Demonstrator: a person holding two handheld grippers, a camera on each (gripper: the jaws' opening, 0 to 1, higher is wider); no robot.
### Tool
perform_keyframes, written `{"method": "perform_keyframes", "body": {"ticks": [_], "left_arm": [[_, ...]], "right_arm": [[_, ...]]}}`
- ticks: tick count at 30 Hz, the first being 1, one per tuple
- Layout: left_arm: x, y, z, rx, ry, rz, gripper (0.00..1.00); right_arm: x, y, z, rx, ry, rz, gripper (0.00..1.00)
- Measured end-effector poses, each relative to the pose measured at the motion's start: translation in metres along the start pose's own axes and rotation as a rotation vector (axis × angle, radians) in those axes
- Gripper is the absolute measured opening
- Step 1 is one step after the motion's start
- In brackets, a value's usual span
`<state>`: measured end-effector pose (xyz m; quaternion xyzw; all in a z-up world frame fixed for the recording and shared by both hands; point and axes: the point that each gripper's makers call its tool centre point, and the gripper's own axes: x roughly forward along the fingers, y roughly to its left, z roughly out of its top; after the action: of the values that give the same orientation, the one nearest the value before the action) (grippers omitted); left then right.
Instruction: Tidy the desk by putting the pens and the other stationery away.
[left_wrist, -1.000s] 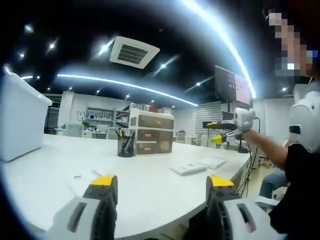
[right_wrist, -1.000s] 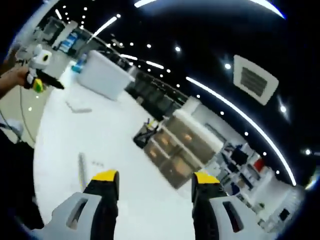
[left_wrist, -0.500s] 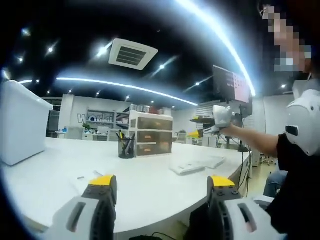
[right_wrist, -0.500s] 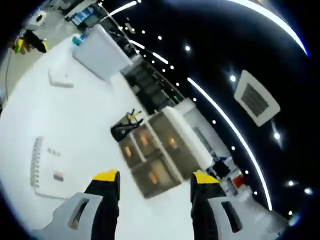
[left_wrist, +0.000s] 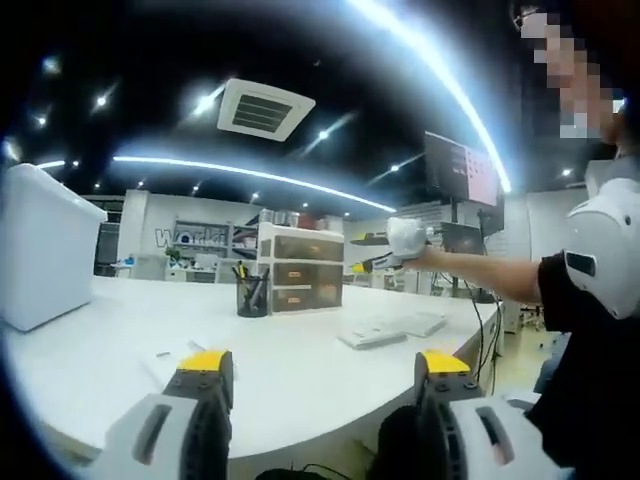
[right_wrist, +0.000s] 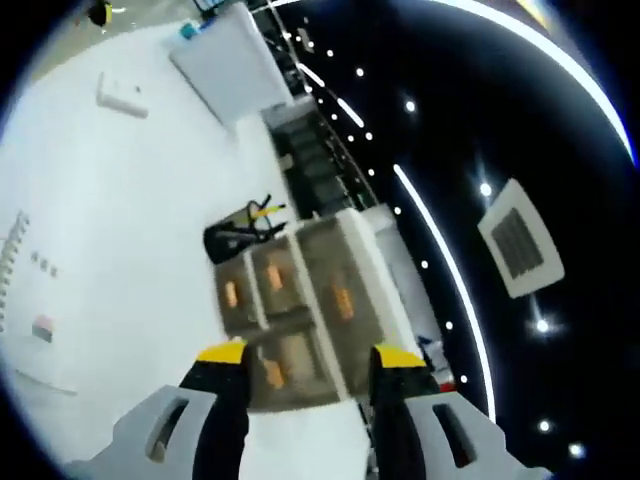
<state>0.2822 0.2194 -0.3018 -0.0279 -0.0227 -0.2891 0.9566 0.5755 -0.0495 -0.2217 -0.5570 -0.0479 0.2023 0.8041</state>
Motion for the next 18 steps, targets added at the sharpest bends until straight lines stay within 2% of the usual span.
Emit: {"method": "perform_keyframes", "body": {"ticks": [3, 13, 18], "left_arm": [[0.000, -0.001, 0.000, 0.003, 0.001, -0.001, 0.73], [-0.001, -0.004, 0.001, 0.007, 0.010, -0.006, 0.73], [0.000, -0.006, 0.000, 0.008, 0.015, -0.011, 0.73]], "right_arm": [[0.005, 0.000, 0.000, -0.012, 0.005, 0.000, 0.43], [0.032, -0.011, -0.003, -0.150, 0.052, -0.042, 0.32], [0.049, -0.017, 0.000, -0.160, 0.050, -0.046, 0.30]]}}
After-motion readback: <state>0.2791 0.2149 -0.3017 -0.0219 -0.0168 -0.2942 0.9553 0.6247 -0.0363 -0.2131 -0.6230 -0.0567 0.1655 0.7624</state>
